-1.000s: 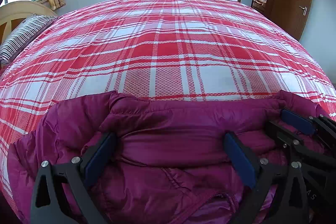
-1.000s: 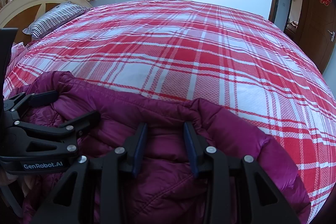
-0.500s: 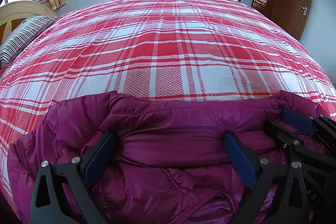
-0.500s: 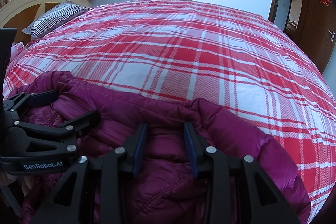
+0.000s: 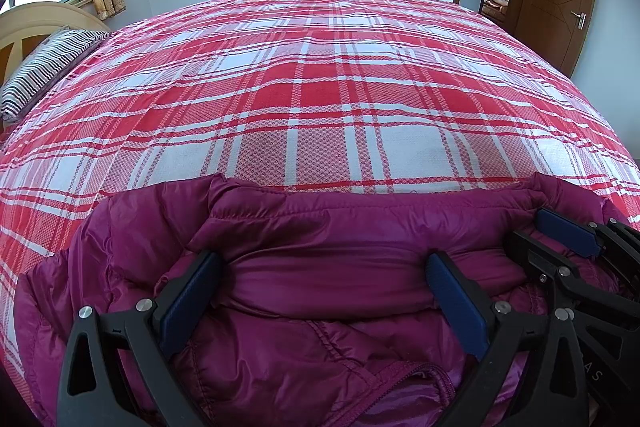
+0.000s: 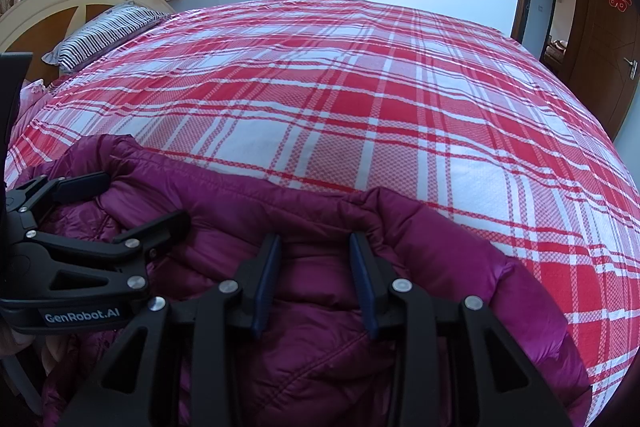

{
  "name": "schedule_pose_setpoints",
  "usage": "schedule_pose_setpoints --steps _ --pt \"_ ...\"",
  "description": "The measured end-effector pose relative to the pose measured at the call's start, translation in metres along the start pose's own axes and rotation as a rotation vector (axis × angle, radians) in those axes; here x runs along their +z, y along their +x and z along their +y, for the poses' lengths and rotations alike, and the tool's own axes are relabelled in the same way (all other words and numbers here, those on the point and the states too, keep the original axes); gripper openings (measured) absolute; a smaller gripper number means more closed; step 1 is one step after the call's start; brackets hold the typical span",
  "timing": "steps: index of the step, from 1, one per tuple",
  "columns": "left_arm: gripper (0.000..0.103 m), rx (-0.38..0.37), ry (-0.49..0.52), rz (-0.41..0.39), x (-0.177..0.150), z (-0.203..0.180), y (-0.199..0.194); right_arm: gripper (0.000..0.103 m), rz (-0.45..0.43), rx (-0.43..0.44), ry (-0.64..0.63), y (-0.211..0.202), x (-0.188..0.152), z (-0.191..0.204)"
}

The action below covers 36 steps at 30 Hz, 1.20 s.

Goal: Fold large clothes
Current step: 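Hold the folded hem edge down on the jacket with both grippers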

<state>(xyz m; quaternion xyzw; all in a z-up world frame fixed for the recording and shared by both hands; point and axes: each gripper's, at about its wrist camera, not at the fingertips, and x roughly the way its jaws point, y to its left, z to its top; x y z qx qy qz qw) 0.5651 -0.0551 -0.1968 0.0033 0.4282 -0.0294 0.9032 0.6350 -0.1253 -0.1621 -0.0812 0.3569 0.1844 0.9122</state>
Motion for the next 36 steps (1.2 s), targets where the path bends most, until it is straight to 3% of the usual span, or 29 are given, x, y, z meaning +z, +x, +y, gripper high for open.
schedule_pose_setpoints --steps 36 --pt "0.102 0.013 0.007 0.008 0.004 0.0 0.0017 0.038 0.011 -0.017 -0.002 0.0032 0.0021 0.0026"
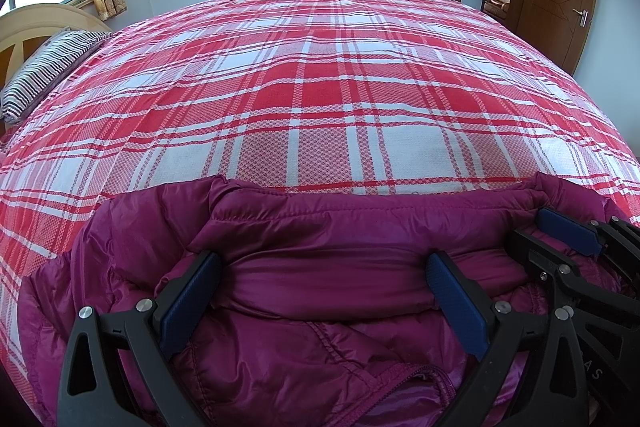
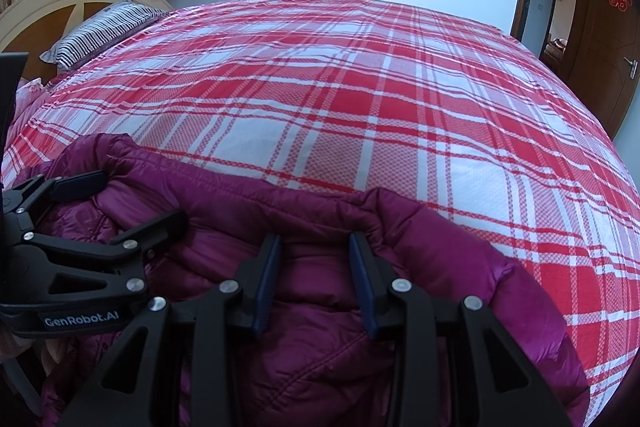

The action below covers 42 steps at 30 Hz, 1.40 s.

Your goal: Fold large clothes

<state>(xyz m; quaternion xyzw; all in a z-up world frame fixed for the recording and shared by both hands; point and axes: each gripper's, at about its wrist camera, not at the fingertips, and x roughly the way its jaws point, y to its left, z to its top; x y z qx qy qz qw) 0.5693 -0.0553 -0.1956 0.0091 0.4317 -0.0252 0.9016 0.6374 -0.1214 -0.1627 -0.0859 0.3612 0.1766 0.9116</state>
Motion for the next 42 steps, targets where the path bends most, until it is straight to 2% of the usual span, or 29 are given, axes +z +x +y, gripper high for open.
schedule_pose_setpoints --steps 3,5,6,8,9,10,12,13,16,21,25,28,32,38,39,41,42 --pt "0.102 -0.006 0.016 0.018 0.005 -0.001 -0.004 0.038 0.005 -0.004 -0.002 0.0 0.001 0.001" --pt "0.102 -0.003 0.033 0.005 0.011 0.0 -0.025 0.039 0.016 0.011 -0.009 -0.005 0.003 0.0" --pt "0.102 -0.014 0.025 -0.024 0.014 0.003 -0.042 0.045 0.028 0.02 -0.016 -0.008 0.005 -0.001" --pt "0.102 -0.082 -0.006 -0.092 0.014 0.019 -0.087 0.065 0.025 0.044 0.021 -0.029 0.005 -0.006" --pt "0.102 -0.111 -0.009 -0.12 0.01 0.028 -0.11 0.08 0.011 0.053 0.049 -0.043 0.003 -0.011" --pt "0.102 -0.124 -0.004 -0.147 0.001 0.038 -0.135 0.082 0.003 0.055 0.074 -0.063 -0.004 -0.016" --pt "0.102 -0.134 0.022 -0.18 -0.026 0.056 -0.178 0.082 0.008 0.077 0.089 -0.098 -0.022 -0.025" --pt "0.102 -0.129 0.046 -0.191 -0.049 0.067 -0.203 0.083 0.013 0.083 0.091 -0.114 -0.032 -0.027" --pt "0.102 -0.109 0.084 -0.184 -0.112 0.094 -0.244 0.083 0.049 0.089 0.093 -0.178 -0.091 -0.036" --pt "0.102 -0.084 0.025 -0.129 -0.218 0.134 -0.282 0.085 0.107 0.117 0.148 -0.257 -0.196 -0.047" --pt "0.102 -0.086 -0.032 -0.093 -0.275 0.149 -0.294 0.087 0.137 0.126 0.256 -0.298 -0.264 -0.052" --pt "0.102 -0.101 -0.085 -0.082 -0.303 0.153 -0.295 0.087 0.126 0.099 0.298 -0.313 -0.298 -0.047" --pt "0.102 -0.139 -0.07 -0.088 -0.324 0.145 -0.302 0.087 0.139 0.094 0.336 -0.315 -0.335 -0.029" --pt "0.101 -0.107 -0.01 -0.091 -0.342 0.131 -0.3 0.086 0.108 0.16 0.361 -0.317 -0.355 -0.001" --pt "0.098 -0.11 -0.008 -0.086 -0.343 0.131 -0.299 0.082 0.108 0.17 0.352 -0.315 -0.356 0.005" --pt "0.081 -0.121 -0.004 -0.065 -0.347 0.131 -0.294 0.077 0.116 0.17 0.332 -0.31 -0.359 0.015" --pt "0.063 -0.119 0.0 -0.05 -0.348 0.131 -0.29 0.071 0.11 0.152 0.312 -0.307 -0.358 0.02"
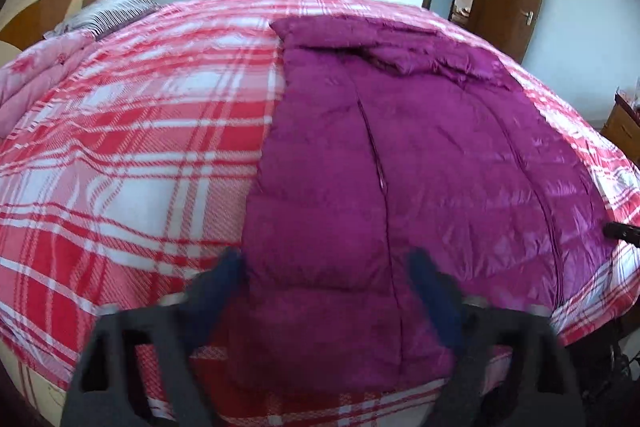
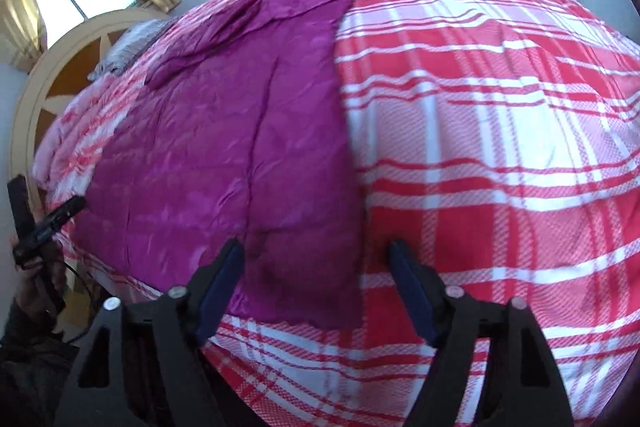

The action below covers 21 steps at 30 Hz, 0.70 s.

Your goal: Fold large clothes

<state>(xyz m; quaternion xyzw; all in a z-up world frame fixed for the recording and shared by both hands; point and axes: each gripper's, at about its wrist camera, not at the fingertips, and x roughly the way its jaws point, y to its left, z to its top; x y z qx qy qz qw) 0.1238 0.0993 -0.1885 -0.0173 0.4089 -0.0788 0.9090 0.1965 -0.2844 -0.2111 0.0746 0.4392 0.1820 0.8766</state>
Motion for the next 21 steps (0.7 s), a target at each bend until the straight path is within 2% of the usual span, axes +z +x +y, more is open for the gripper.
schedule_pose_setpoints --steps 2,3,4,5,9,13,17,21 --pt "0.04 0.01 0.026 -0.008 -0.002 -0.003 -0.002 0.05 -0.004 -0.033 -0.029 0.003 0.0 0.005" --pt "0.016 -0.015 0.035 0.0 -0.002 -0.003 -0.004 0.034 -0.005 -0.032 -0.03 0.001 -0.003 0.004" --pt "0.01 -0.05 0.023 0.007 0.0 -0.001 -0.007 0.02 -0.006 -0.019 -0.023 0.0 -0.002 0.004" --pt "0.009 -0.064 0.008 0.002 0.002 0.001 -0.011 0.012 -0.008 0.006 -0.019 -0.002 -0.001 0.003" --pt "0.005 -0.144 0.016 -0.05 0.01 -0.001 -0.045 0.008 -0.04 0.053 -0.034 -0.019 -0.005 0.009" --pt "0.004 -0.237 0.039 -0.137 0.017 -0.007 -0.097 0.007 -0.095 0.1 -0.034 -0.054 -0.005 0.01" --pt "0.004 -0.323 0.067 -0.218 0.025 -0.013 -0.148 0.007 -0.179 0.147 -0.033 -0.106 -0.001 0.012" --pt "0.004 -0.369 0.058 -0.275 0.041 -0.013 -0.17 0.007 -0.304 0.2 -0.018 -0.164 0.004 0.01"
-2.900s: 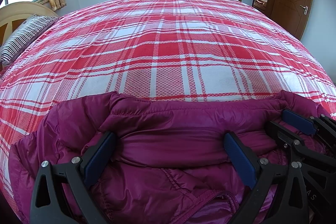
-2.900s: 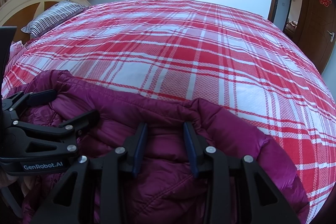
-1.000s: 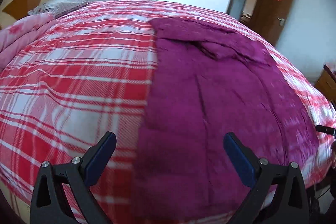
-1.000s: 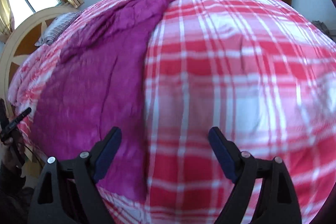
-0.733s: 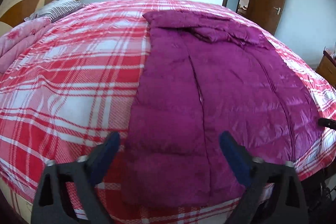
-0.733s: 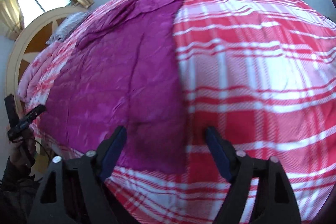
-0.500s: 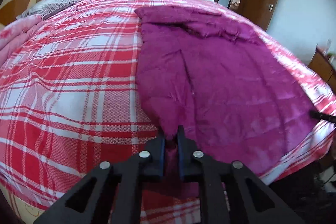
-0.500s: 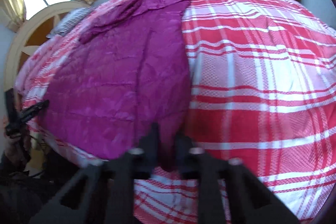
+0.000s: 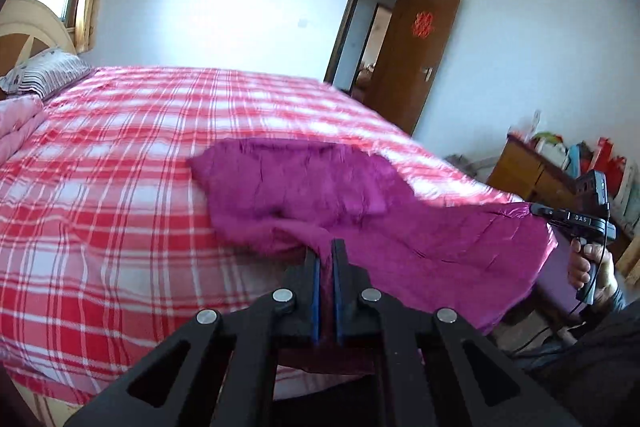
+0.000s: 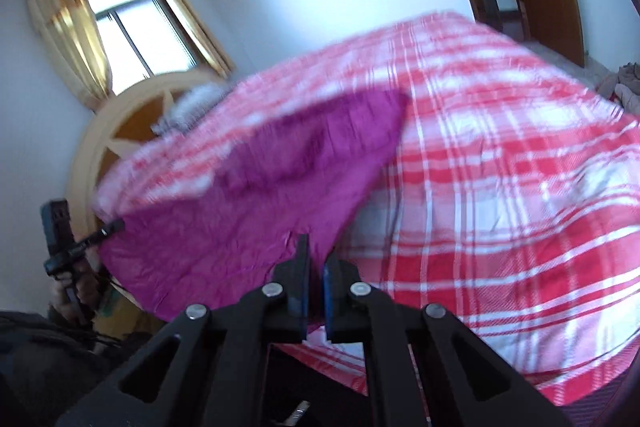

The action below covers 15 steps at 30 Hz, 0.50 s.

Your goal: Fold large clothes

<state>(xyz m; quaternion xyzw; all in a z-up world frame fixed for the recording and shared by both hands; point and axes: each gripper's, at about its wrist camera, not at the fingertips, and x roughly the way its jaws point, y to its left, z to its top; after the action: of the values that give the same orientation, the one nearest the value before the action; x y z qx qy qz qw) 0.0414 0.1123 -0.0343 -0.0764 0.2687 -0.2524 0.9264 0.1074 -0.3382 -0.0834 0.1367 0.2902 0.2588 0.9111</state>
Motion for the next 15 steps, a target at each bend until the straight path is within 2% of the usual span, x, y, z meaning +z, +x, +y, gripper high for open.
schedule_pose_setpoints --steps 3,6,10,15 --pt "0.004 -0.002 -0.004 -0.003 0.017 0.011 0.019 0.007 -0.08 0.03 0.013 -0.014 0.021 0.001" --pt "0.004 -0.004 -0.062 0.003 0.038 0.037 0.053 0.007 -0.113 0.042 0.03 0.0 0.046 -0.006" --pt "0.005 0.005 -0.125 0.031 0.067 0.074 0.111 0.007 -0.127 0.053 0.096 0.045 0.086 -0.021" --pt "0.009 0.078 -0.172 0.064 0.102 0.115 0.173 0.007 -0.115 0.005 0.147 0.114 0.135 -0.039"
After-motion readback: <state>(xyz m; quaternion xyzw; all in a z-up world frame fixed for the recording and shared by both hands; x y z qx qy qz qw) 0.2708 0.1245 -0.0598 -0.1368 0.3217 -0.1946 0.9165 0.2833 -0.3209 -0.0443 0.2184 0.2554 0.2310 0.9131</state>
